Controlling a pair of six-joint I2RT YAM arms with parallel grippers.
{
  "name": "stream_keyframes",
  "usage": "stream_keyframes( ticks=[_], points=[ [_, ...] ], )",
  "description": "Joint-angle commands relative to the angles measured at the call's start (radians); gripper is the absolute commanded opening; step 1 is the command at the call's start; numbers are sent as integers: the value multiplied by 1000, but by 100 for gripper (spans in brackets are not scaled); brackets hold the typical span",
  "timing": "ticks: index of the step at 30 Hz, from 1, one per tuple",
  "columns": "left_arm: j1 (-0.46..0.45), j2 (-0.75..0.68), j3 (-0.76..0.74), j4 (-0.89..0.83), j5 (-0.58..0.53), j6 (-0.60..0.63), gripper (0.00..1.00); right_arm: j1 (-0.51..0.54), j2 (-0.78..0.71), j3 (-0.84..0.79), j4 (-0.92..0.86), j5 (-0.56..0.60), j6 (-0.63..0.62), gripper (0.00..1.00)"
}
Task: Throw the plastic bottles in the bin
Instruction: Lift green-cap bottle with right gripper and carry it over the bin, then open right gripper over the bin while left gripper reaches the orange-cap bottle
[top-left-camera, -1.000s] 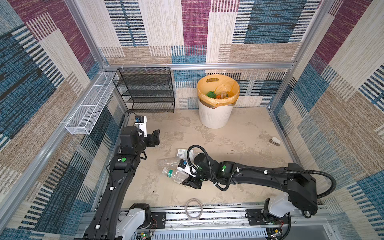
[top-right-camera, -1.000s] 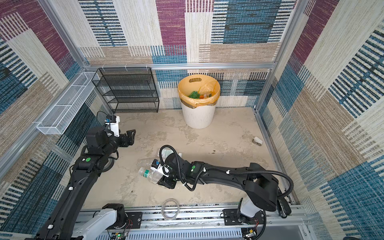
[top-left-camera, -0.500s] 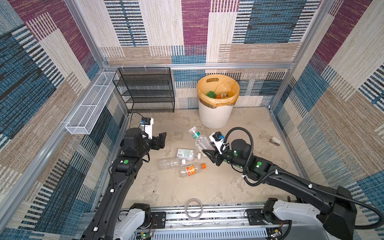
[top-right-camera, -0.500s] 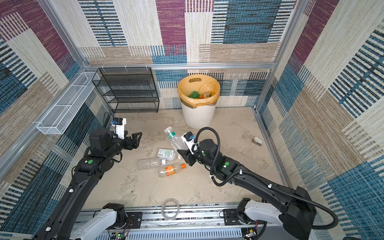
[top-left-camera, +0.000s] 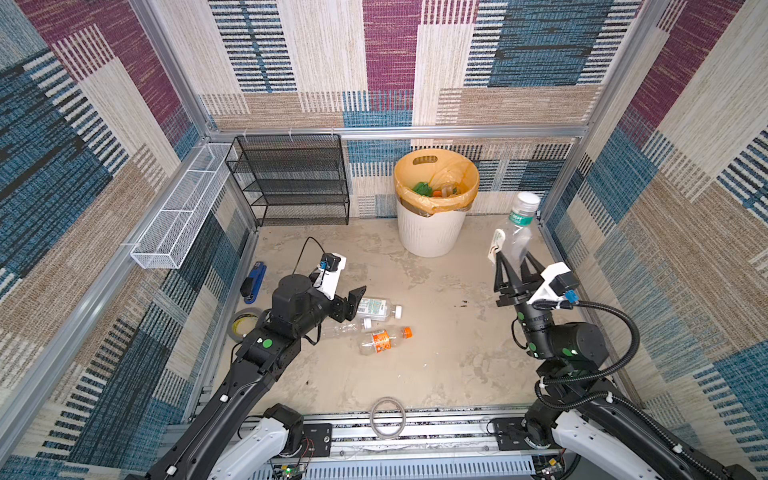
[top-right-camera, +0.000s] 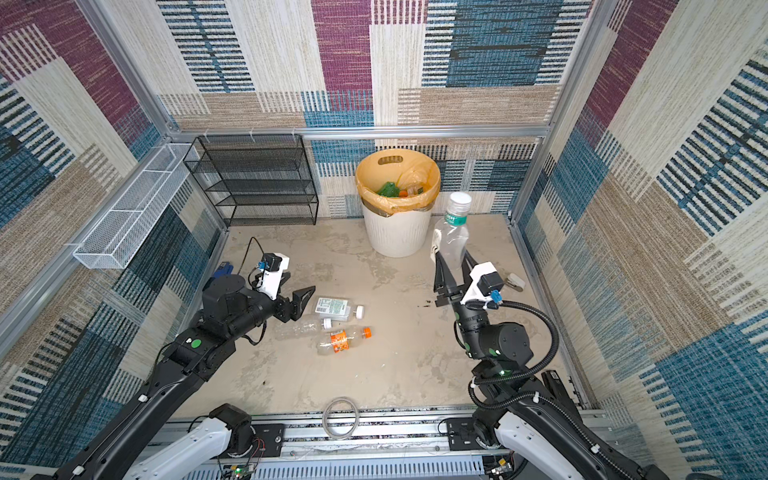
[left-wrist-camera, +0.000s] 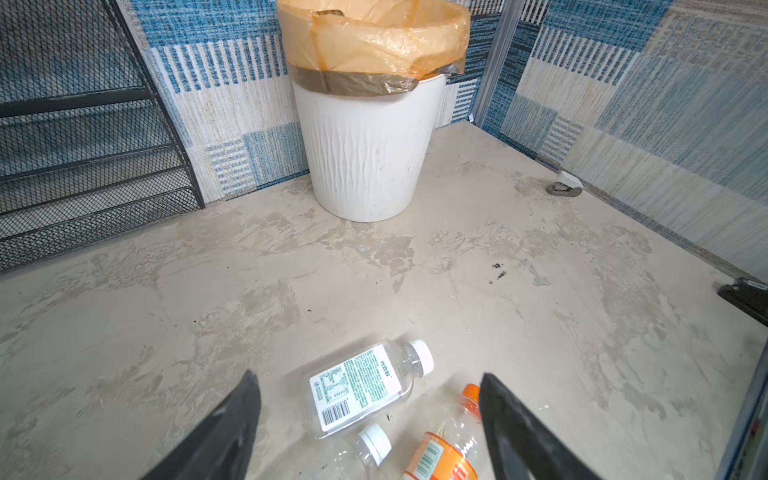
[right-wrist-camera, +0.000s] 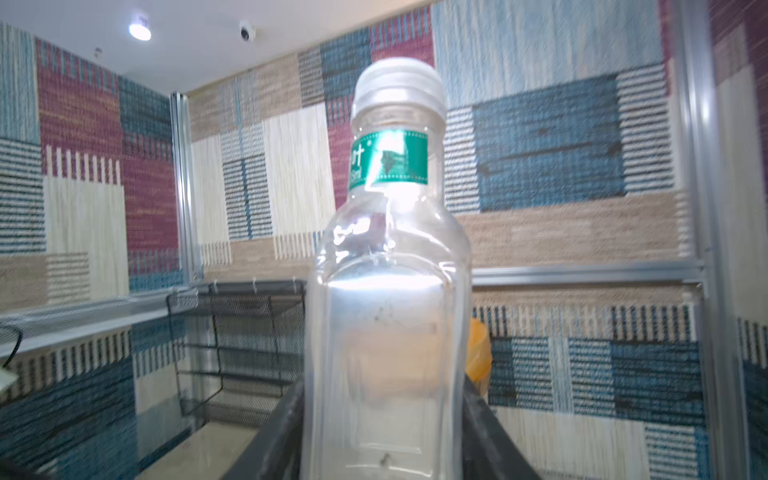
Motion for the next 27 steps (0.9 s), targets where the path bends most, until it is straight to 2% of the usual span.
stream_keyframes(
  ticks=[1,4,7,8,10,11,12,14,16,22,27],
  points=[
    [-45,-3,-5,24,-43,-22,83,-23,57,69,159,21,-113,47],
    [-112,-2,-7,-2,-94,-4,83,-76,198,211,136,0,-89,47],
    [-180,9,-8,-29,-156,21,83,-178,437,489,-30,-88,45,47],
    [-200,15,-8,-37,-172,28,83,-220,548,634,-154,-142,95,48],
    [-244,33,-3,-60,-205,43,83,-303,824,1009,-528,-383,157,55],
    [-265,42,-3,-70,-222,49,83,-317,941,1191,-685,-432,164,58],
    [-289,51,-3,-82,-236,52,84,-317,1018,1298,-741,-458,154,64],
    [-319,58,-11,-102,-267,49,84,-319,1045,1316,-704,-449,158,81],
    [-337,53,-29,-104,-282,35,85,-321,1031,1291,-658,-417,152,88],
    [-345,71,-38,-132,-252,29,89,-347,970,1244,-638,-382,130,91],
    [-359,143,-12,-175,-213,54,93,-374,822,1049,-556,-353,132,91]
  ],
)
